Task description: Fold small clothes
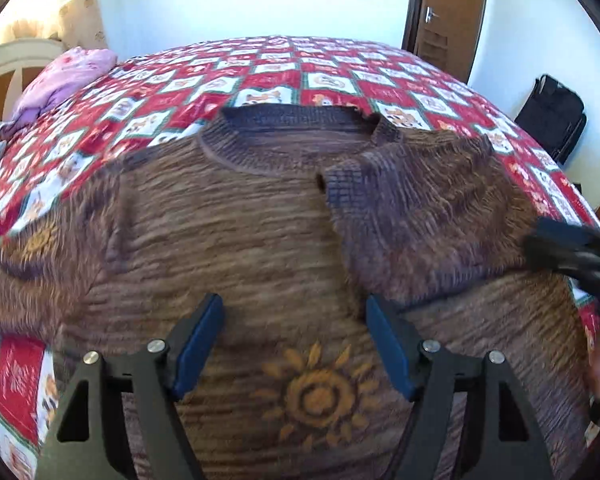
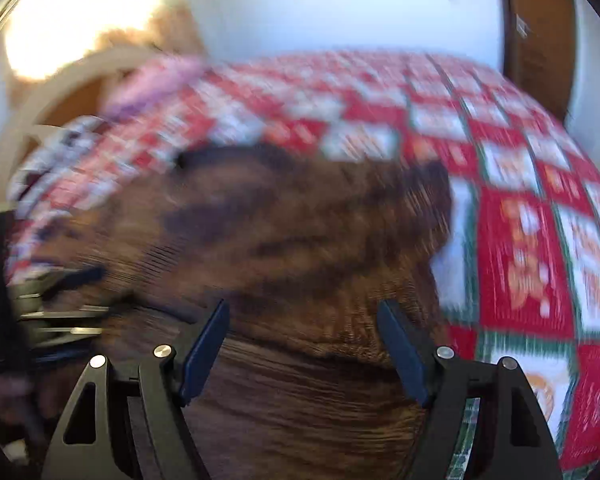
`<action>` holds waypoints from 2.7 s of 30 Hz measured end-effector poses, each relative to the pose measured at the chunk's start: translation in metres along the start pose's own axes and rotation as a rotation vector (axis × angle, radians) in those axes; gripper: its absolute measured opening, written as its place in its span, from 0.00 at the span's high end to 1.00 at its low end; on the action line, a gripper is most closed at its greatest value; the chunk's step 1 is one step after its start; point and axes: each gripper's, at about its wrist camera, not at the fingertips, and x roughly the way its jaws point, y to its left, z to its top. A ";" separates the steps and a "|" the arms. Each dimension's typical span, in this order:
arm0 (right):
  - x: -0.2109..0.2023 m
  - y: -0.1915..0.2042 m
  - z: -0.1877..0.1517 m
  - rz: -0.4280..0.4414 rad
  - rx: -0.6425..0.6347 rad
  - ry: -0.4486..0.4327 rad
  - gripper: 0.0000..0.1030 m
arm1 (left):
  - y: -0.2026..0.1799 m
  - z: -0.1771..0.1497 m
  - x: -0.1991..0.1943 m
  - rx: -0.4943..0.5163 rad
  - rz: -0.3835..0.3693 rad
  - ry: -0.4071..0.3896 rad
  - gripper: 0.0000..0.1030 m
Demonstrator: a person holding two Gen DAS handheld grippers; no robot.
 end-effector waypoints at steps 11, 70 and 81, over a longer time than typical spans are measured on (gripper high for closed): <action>-0.031 0.058 -0.003 -0.003 -0.150 0.002 0.25 | 0.037 -0.044 -0.033 -0.047 -0.034 -0.041 0.26; 0.018 0.151 -0.027 0.061 -0.290 0.039 0.27 | 0.320 -0.064 -0.103 -0.401 0.360 -0.153 0.22; 0.011 0.150 -0.039 0.064 -0.293 -0.016 0.25 | 0.332 -0.053 -0.061 -0.468 0.257 -0.074 0.27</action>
